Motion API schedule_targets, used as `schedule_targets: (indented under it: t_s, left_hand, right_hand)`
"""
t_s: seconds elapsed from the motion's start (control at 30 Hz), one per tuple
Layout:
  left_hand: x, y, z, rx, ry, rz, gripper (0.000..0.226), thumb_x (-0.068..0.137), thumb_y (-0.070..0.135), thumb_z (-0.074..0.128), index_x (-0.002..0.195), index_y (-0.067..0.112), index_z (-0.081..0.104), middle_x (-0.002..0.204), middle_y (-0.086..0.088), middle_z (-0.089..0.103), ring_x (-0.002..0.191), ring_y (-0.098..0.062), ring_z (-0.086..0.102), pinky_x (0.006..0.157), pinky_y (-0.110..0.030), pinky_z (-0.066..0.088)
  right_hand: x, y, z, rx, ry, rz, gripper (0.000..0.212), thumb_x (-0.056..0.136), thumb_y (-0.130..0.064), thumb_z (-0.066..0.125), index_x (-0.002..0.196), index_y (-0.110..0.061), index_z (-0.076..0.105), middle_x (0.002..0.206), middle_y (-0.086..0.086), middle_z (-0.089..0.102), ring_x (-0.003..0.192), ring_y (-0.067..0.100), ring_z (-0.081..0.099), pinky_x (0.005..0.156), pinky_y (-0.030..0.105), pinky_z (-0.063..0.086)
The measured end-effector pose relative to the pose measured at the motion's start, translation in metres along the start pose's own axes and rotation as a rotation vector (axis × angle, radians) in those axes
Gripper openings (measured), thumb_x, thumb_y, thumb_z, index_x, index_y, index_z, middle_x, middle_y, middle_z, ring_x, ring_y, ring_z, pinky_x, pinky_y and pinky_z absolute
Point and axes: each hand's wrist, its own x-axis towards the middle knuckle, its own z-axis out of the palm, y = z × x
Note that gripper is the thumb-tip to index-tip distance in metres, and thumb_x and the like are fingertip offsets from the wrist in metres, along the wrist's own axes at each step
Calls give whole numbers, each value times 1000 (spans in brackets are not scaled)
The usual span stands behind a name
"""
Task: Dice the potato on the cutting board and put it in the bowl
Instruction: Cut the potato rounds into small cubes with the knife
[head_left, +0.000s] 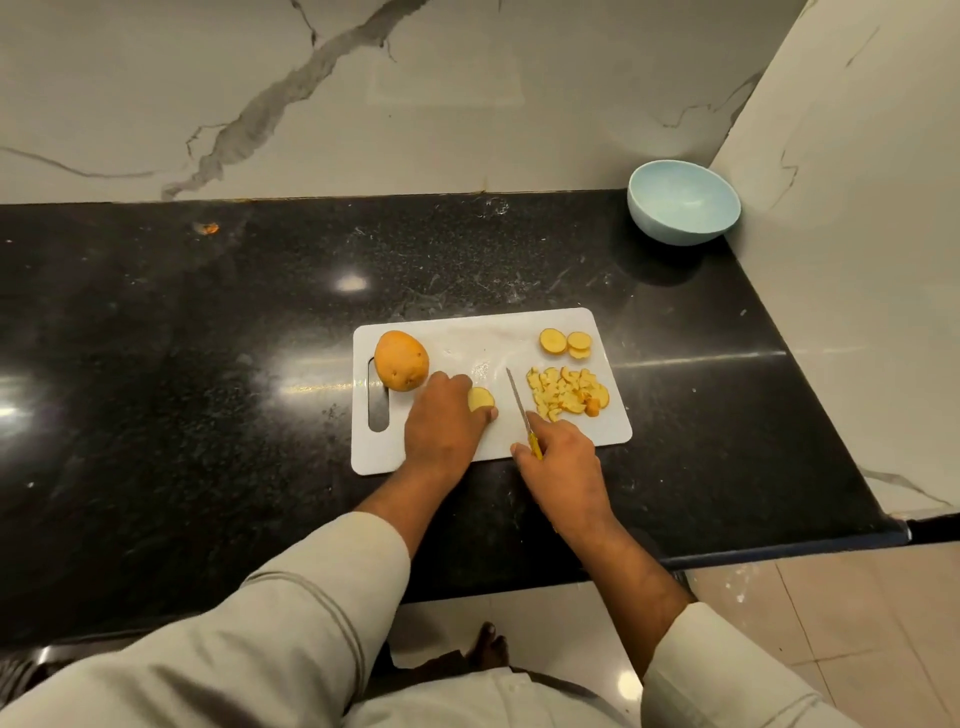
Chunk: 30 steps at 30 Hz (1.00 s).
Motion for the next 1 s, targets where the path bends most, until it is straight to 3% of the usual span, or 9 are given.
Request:
schedule_targets:
  t_s: [0.1, 0.2, 0.3, 0.43, 0.57, 0.77, 0.87, 1.0]
  left_hand:
    - [6, 1, 0, 3, -41, 12, 47, 80, 40, 73, 119, 16, 60, 115, -5, 54, 105, -25, 55, 82, -35, 44]
    - [17, -9, -11, -12, -133, 88, 58, 79, 32, 76, 132, 22, 54, 121, -3, 50, 111, -23, 52, 84, -28, 39]
    - [28, -18, -21, 68, -244, 223, 47, 85, 17, 71, 130, 24, 59, 112, -1, 54, 105, -21, 55, 80, -22, 36]
    - [29, -18, -16, 39, -193, 184, 34, 85, 17, 71, 118, 16, 67, 107, -3, 58, 100, -22, 59, 79, -23, 39]
    - [24, -13, -10, -17, -188, 192, 44, 80, 21, 75, 122, 14, 64, 112, -4, 58, 102, -21, 57, 84, -27, 45]
    - [25, -9, -7, 19, -161, 200, 39, 84, 24, 72, 122, 18, 66, 108, -2, 57, 99, -21, 57, 78, -25, 41]
    - [23, -7, -3, -12, -122, 157, 39, 83, 25, 73, 120, 18, 67, 106, -2, 57, 100, -22, 57, 80, -26, 41]
    - [20, -6, -2, -10, -120, 180, 40, 84, 27, 71, 123, 23, 65, 100, 2, 52, 98, -20, 56, 76, -25, 40]
  right_hand:
    - [-1, -1, -1, -5, -52, 20, 48, 94, -19, 51, 141, -16, 47, 128, 7, 57, 118, 24, 53, 101, 36, 43]
    - [-2, -2, -3, -65, -79, 37, 49, 96, -22, 47, 145, -17, 42, 130, 9, 58, 117, 27, 56, 100, 39, 45]
    - [-4, -4, -1, -38, -110, 49, 55, 96, -19, 46, 149, -21, 31, 124, 9, 60, 110, 25, 59, 97, 41, 49]
    - [-8, -8, 5, -195, -84, -15, 54, 99, -20, 40, 151, -24, 24, 94, 7, 64, 81, 20, 62, 76, 37, 55]
    - [-6, -13, 10, -391, -99, -37, 54, 100, -24, 34, 153, -23, 19, 91, 7, 61, 78, 21, 61, 61, 32, 44]
    - [-2, -21, 15, -465, -122, -19, 58, 98, -22, 35, 153, -22, 16, 82, 3, 49, 70, 17, 51, 56, 31, 40]
    - [0, -21, 17, -484, -119, -16, 58, 98, -21, 36, 153, -21, 17, 86, 5, 54, 66, 16, 44, 55, 30, 37]
    - [1, -19, 19, -483, -128, -21, 59, 98, -21, 35, 153, -21, 16, 94, 7, 59, 74, 20, 54, 58, 31, 38]
